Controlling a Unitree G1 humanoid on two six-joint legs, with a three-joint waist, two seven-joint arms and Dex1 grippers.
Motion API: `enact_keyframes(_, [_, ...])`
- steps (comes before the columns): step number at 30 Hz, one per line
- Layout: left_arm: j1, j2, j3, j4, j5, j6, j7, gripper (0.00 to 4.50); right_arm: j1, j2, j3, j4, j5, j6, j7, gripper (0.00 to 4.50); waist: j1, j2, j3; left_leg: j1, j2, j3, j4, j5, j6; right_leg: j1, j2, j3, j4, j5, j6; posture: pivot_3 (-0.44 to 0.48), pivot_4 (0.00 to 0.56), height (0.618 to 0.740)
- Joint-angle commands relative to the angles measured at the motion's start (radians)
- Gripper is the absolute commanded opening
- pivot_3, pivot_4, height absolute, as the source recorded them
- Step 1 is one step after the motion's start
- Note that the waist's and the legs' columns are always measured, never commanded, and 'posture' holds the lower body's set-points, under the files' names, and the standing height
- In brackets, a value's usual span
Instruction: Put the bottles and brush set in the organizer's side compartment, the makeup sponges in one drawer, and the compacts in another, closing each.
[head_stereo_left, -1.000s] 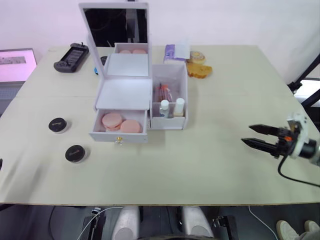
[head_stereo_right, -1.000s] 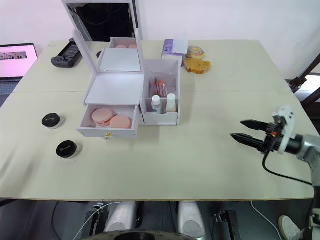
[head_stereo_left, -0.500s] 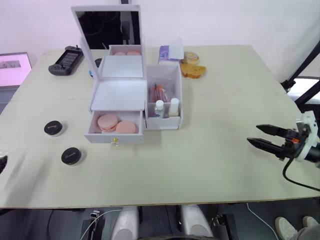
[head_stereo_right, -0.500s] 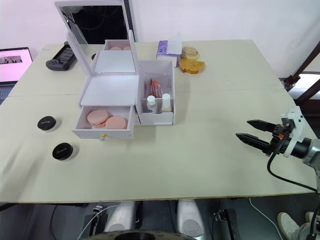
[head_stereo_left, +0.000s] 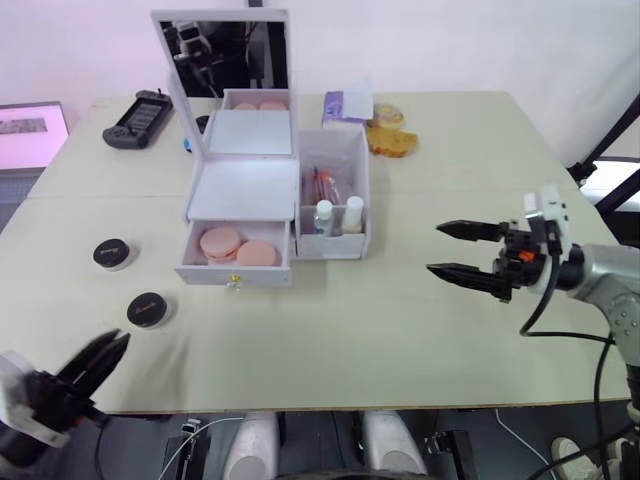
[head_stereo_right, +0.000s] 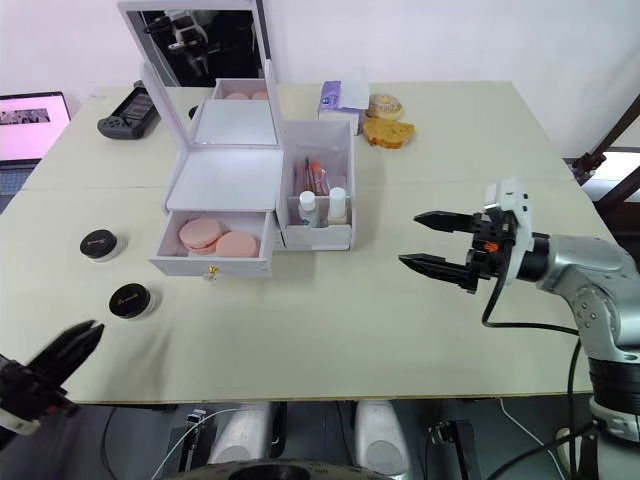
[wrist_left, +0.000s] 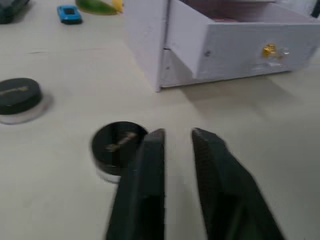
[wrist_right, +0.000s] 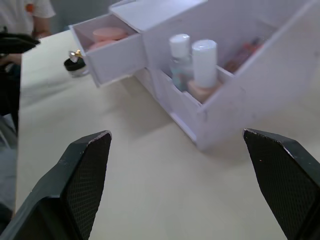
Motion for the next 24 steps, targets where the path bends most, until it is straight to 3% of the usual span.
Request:
enact_keyframes(1, [-0.015,-0.038,-0.09,-0.088,0.043,-0.033,0.069,0.03,-0.042,0.0,0.015,-0.065,0.033,0.016,-0.009,4.5,0.008,0.0,0.0,0.0,0.0,0.0,0.0,0.0,0.0,0.0,0.0,0.0,0.0,0.0,0.0,0.0,0.15,0.74])
enact_keyframes(9, [-0.162,-0.068,-0.305,-0.088,0.167,-0.032,0.206,0.03,-0.081,0.013,0.039,-0.09,0.039,0.017,-0.033,4.5,0.01,-0.001,0.0,-0.001,0.0,0.0,0.0,0.0,0.001,0.0,0.001,0.0,0.0,0.0,0.0,0.0,0.15,0.74])
enact_keyframes(24, [-0.394,-0.106,-0.466,0.005,0.186,0.023,0.359,0.03,-0.033,-0.013,-0.005,-0.108,0.052,0.008,-0.03,4.5,0.012,-0.001,0.0,0.0,0.0,-0.001,0.001,-0.001,0.001,0.001,0.003,0.001,0.001,0.0,0.0,0.0,0.15,0.74])
